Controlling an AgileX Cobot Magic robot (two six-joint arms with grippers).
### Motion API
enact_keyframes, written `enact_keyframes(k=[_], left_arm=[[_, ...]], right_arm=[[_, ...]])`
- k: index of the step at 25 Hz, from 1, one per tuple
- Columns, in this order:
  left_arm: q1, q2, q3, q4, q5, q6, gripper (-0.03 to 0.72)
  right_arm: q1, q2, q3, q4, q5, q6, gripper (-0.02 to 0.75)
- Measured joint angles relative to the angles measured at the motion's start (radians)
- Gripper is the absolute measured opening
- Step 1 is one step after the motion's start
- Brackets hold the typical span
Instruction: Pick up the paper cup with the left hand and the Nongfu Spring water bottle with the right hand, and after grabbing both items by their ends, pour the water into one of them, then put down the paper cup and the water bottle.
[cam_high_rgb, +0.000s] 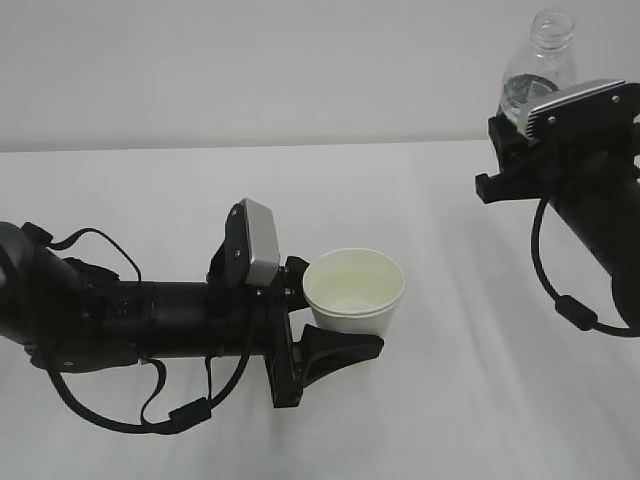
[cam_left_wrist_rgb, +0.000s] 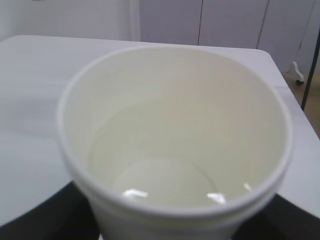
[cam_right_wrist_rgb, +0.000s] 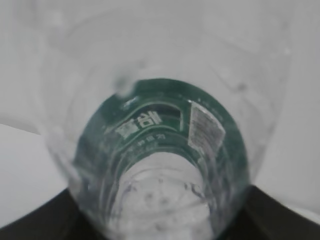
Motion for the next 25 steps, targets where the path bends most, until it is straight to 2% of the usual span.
enact_keyframes(k=[25], left_arm=[[0.0,0.0,0.0,0.0,0.0,0.0,0.483]], right_arm=[[0.0,0.0,0.002,0.058,0.184,0.107,0.42]])
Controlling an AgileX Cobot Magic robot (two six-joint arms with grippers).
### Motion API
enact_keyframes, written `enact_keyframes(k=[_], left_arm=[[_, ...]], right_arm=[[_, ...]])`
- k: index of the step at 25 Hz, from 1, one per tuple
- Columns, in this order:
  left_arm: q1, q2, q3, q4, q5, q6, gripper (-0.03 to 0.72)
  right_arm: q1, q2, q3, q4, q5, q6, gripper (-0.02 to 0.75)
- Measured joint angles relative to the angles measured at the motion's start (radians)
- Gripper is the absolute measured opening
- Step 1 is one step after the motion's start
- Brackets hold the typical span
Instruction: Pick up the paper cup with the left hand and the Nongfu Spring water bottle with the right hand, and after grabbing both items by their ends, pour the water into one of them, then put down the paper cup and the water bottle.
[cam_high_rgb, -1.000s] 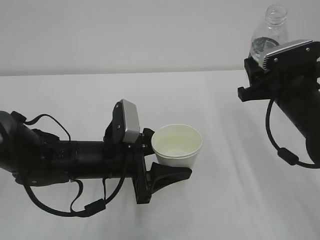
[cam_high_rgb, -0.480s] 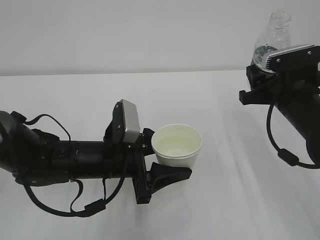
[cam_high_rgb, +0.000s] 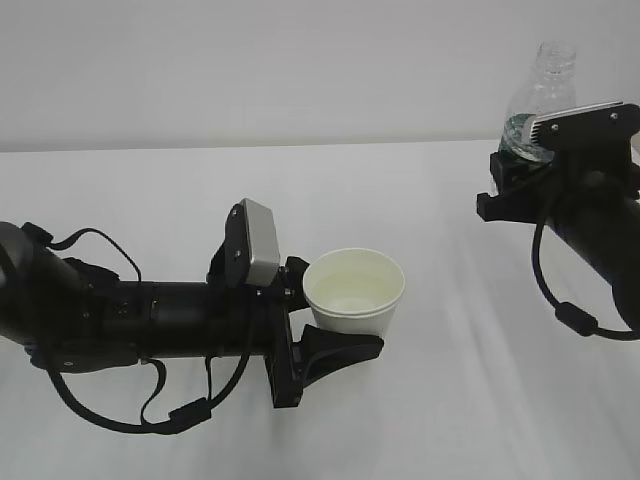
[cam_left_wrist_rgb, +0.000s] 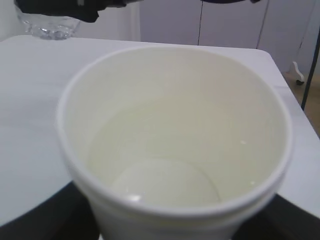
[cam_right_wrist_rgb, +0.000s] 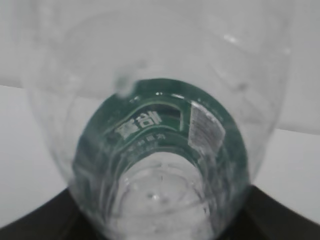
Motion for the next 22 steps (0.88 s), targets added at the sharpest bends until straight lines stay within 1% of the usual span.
enact_keyframes(k=[11,22], left_arm=[[0.0,0.0,0.0,0.0,0.0,0.0,0.483],[0.0,0.0,0.0,0.0,0.0,0.0,0.483]], right_arm=[[0.0,0.005,0.0,0.0,0.035,0.033,0.42],[0.0,0.11,0.0,0.0,0.005,0.076,0.42]])
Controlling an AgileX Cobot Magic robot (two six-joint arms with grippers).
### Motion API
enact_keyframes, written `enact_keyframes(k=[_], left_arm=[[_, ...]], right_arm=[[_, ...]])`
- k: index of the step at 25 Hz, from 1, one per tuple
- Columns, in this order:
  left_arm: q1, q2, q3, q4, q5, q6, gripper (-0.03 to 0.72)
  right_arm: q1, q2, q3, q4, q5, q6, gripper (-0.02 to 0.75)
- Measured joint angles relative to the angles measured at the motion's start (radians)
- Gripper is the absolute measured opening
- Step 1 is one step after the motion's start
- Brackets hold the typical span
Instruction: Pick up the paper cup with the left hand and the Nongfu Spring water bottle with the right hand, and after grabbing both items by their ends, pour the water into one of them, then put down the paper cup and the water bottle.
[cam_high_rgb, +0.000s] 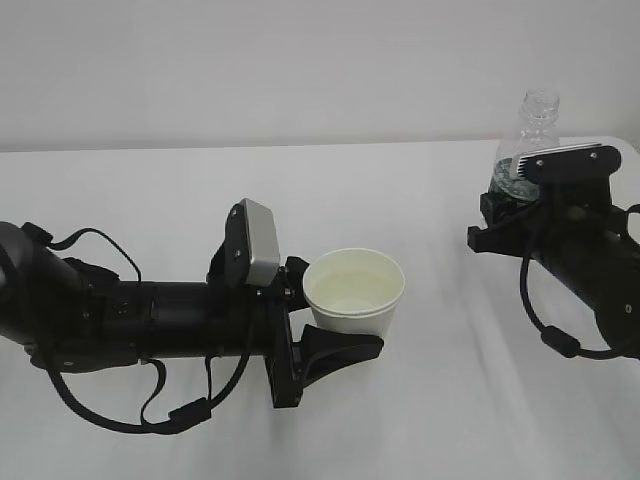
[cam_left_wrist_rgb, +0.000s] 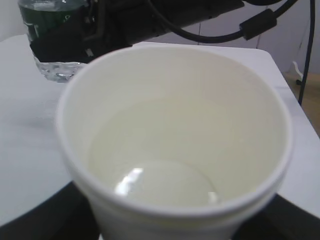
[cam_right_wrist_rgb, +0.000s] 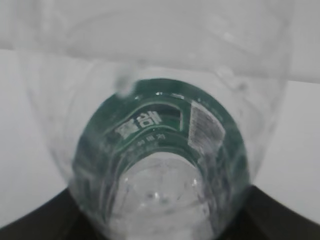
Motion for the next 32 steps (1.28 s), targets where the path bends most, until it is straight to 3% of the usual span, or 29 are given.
enact_keyframes(k=[22,32], left_arm=[[0.0,0.0,0.0,0.0,0.002,0.0,0.483],[0.0,0.0,0.0,-0.067,0.002,0.0,0.483]], right_arm=[[0.0,0.111,0.0,-0.017,-0.096,0.031,0.419],[0.0,0.114,0.0,-0.018,-0.108,0.031,0.419]])
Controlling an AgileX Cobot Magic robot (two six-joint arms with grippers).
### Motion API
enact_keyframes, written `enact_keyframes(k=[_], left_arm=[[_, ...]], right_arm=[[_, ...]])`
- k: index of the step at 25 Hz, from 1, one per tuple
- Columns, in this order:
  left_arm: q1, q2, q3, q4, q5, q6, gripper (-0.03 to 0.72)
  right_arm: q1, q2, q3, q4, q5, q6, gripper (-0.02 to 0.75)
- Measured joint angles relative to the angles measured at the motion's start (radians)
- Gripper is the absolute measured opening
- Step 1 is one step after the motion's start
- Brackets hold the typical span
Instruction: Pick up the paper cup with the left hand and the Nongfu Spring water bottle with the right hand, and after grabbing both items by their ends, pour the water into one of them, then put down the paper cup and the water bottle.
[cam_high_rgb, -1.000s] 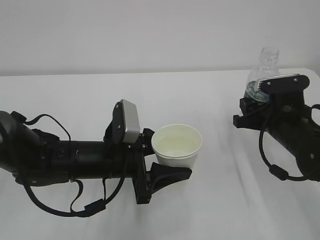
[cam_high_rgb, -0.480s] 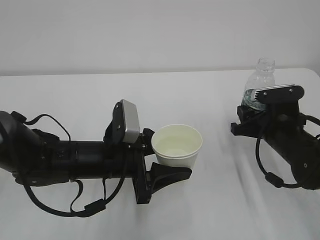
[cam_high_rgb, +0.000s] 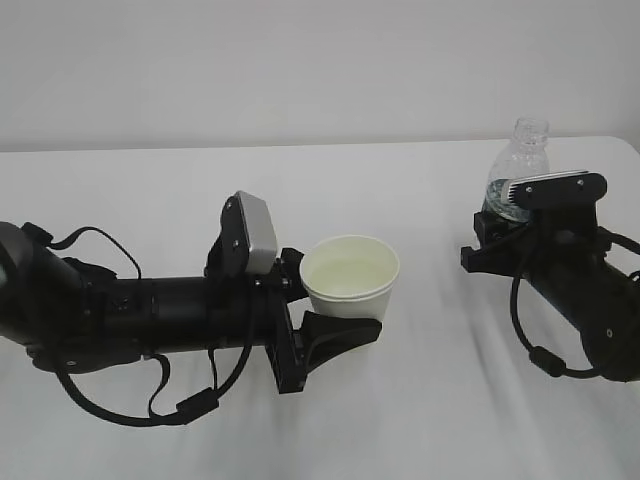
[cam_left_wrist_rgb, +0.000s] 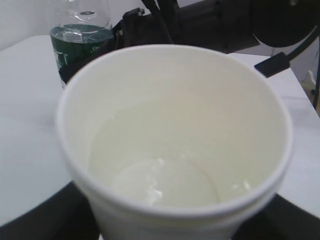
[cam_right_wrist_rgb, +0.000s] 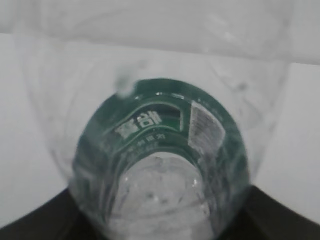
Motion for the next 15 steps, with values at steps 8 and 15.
enact_keyframes(k=[8,15], left_arm=[[0.0,0.0,0.002,-0.103,0.0,0.0,0.483],[0.0,0.0,0.002,-0.182,0.002,0.0,0.483]], right_arm=[[0.0,0.0,0.0,0.0,0.0,0.002,0.419],[0.0,0.0,0.0,-0.002,0.0,0.002,0.419]])
